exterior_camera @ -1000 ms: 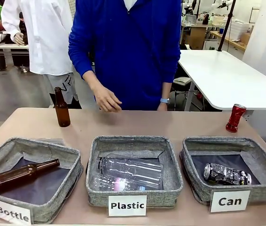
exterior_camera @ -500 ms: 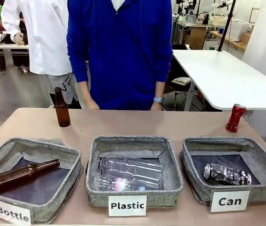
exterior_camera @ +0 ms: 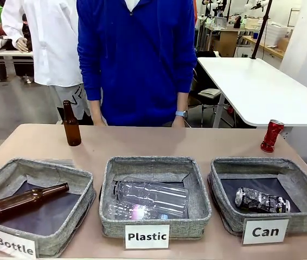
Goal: Sort the can waste into the basket.
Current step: Pick up the can waste from the table and place it in the right Fabric basket.
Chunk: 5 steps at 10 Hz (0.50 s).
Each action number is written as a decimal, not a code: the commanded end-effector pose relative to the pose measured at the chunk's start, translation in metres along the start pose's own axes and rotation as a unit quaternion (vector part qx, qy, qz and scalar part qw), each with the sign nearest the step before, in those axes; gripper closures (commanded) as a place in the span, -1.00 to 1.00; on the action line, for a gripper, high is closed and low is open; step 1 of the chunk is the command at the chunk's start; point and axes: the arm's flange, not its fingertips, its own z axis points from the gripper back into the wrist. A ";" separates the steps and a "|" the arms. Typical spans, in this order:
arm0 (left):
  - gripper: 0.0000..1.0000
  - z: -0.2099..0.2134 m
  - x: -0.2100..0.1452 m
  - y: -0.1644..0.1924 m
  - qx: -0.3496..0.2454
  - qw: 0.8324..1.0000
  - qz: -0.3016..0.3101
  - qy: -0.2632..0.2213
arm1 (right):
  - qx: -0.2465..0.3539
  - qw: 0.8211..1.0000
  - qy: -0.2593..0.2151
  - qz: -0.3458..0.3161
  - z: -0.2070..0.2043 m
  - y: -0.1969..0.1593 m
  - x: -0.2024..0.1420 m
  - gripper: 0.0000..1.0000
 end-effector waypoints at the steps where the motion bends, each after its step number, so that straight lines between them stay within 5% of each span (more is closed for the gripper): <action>1: -1.00 0.000 -0.001 -0.004 0.001 1.000 0.005 0.000 | -0.018 0.997 0.063 -0.048 0.022 -0.003 -0.008 -1.00; 2: -1.00 0.000 -0.001 -0.004 0.001 1.000 0.005 0.000 | 0.000 1.000 0.000 0.000 0.000 0.000 0.000 -1.00; 5: -1.00 0.000 -0.001 -0.004 0.001 1.000 0.005 0.000 | 0.000 1.000 0.000 0.000 0.000 0.000 0.000 -1.00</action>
